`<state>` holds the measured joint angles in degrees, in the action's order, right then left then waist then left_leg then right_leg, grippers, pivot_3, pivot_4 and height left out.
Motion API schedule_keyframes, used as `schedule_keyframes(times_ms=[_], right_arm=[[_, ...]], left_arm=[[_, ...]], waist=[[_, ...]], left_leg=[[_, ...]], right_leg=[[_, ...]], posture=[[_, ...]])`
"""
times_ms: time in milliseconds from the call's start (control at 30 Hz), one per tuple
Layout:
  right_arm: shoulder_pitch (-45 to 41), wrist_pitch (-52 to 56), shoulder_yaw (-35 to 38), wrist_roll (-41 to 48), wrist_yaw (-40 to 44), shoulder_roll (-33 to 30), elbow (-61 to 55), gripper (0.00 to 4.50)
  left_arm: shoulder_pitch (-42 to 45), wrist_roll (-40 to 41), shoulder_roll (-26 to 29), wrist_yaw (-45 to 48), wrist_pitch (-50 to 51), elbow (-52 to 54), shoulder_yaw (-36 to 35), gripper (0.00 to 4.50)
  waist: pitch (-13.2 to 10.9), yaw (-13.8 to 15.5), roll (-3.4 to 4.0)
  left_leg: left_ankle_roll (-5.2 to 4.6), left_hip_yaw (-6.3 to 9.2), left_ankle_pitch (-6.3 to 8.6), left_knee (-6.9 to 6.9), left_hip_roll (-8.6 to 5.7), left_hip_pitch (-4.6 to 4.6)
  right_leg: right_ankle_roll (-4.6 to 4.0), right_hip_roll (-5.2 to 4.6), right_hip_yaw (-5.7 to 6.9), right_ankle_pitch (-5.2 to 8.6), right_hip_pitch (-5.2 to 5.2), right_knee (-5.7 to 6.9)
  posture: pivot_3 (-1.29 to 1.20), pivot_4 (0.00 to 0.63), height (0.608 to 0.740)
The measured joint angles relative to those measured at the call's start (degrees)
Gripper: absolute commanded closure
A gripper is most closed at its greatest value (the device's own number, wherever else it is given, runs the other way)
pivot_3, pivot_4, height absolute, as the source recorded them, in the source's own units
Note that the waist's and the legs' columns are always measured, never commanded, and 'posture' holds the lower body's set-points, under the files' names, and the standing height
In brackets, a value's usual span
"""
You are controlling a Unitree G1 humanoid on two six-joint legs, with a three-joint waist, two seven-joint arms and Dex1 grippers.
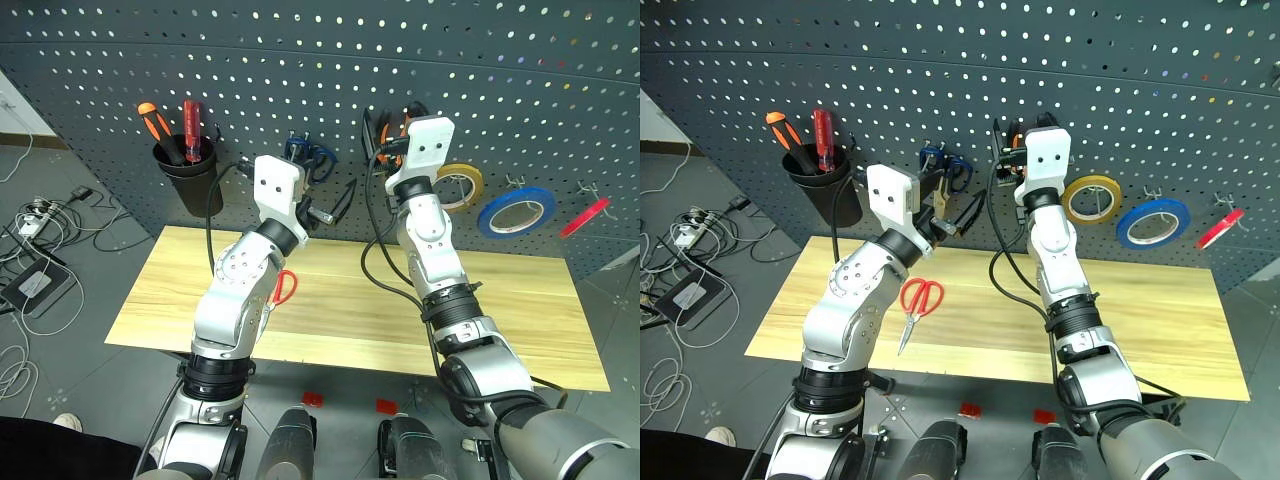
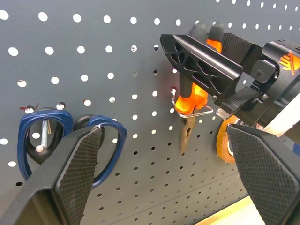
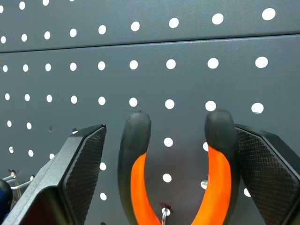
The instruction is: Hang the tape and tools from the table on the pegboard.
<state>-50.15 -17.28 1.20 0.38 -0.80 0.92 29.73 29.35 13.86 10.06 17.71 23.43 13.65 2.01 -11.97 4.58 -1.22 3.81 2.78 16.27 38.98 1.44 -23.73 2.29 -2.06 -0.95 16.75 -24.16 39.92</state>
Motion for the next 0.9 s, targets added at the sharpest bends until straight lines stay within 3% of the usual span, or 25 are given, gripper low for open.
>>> schedule_keyframes(times_ms=[567, 900], right_arm=[[19.13, 20.38, -0.33, 5.62, 5.82, -2.57, -30.37, 0.06], [29.91, 30.78, -2.63, 10.66, 17.00, -11.05, -44.33, 0.06]], left_arm=[[-8.13, 1.37, 1.08, 0.53, 4.94, 7.12, 0.23, 0.00], [-15.59, 0.47, 2.33, -0.41, 7.79, 9.02, 2.30, 0.00]], waist=[[0.00, -0.05, 0.00], [-0.04, -0.18, 0.02]], left_leg=[[-0.03, 0.04, 0.01, -0.03, 0.02, 0.00], [-0.23, 0.09, 0.13, -0.04, 0.02, 0.06]], right_leg=[[-0.01, 0.03, -0.01, 0.01, 0.00, -0.04], [-0.02, 0.04, 0.00, 0.01, 0.09, -0.33]], posture=[[0.21, 0.185, 0.740], [0.17, 0.225, 0.740]])
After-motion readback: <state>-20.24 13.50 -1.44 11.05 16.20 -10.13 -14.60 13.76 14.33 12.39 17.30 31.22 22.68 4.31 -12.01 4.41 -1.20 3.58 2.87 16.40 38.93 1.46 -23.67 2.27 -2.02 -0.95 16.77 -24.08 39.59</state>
